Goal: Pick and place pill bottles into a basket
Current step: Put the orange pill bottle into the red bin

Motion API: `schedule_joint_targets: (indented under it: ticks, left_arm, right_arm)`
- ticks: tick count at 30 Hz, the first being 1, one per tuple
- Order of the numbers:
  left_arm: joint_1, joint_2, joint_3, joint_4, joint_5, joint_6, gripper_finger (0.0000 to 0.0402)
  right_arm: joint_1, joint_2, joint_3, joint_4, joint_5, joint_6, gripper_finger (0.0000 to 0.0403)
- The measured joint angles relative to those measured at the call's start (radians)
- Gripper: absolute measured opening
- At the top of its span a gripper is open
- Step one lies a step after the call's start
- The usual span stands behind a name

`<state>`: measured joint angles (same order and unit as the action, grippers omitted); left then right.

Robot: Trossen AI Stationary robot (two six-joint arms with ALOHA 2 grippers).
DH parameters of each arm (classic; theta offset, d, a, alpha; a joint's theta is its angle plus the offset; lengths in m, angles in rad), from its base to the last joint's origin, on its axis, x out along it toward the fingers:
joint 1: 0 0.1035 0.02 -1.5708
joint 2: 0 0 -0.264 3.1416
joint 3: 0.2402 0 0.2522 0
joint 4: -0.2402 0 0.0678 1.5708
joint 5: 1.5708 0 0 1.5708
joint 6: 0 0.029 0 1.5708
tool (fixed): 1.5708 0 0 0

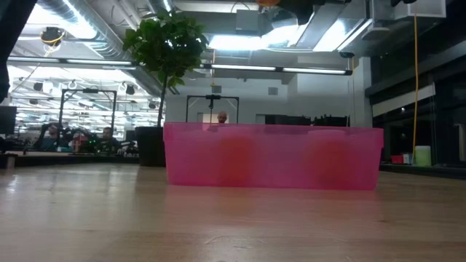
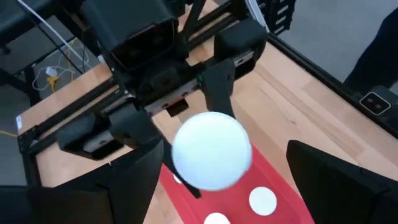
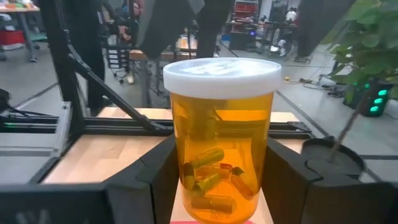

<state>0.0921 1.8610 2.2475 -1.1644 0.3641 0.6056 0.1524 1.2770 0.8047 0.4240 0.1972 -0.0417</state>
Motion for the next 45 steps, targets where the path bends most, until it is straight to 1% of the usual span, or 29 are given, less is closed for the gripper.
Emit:
schedule_joint_targets:
  ticks: [2,11,17,26,29,38,45]
  left_arm:
    - [0.000,0.000,0.000,0.007,0.000,0.000,0.0332]
    - [0.001,0.020,-0.001,0.008,0.007,-0.003,0.0298]
    - [0.001,0.044,-0.001,0.007,0.013,0.003,0.0297]
    - [0.008,0.043,-0.001,0.010,0.016,0.003,0.0292]
    - [0.009,0.043,-0.001,0.010,0.015,0.003,0.0278]
    - [0.008,0.043,-0.001,0.008,0.017,0.002,0.0218]
    - [0.008,0.043,-0.001,0.008,0.015,0.003,0.0210]
  right_arm:
    - [0.000,0.000,0.000,0.002,-0.015,0.012,0.0188]
    - [0.000,0.000,0.000,0.006,-0.016,0.012,0.0188]
    - [0.000,0.000,0.006,-0.001,-0.017,0.012,0.0188]
    - [0.000,0.000,0.016,-0.003,-0.022,0.009,0.0188]
    - [0.000,0.000,0.016,-0.004,-0.034,0.009,0.0188]
    - [0.000,0.000,0.016,-0.008,-0.034,0.009,0.0188]
    - [0.000,0.000,0.016,-0.008,-0.034,0.012,0.0188]
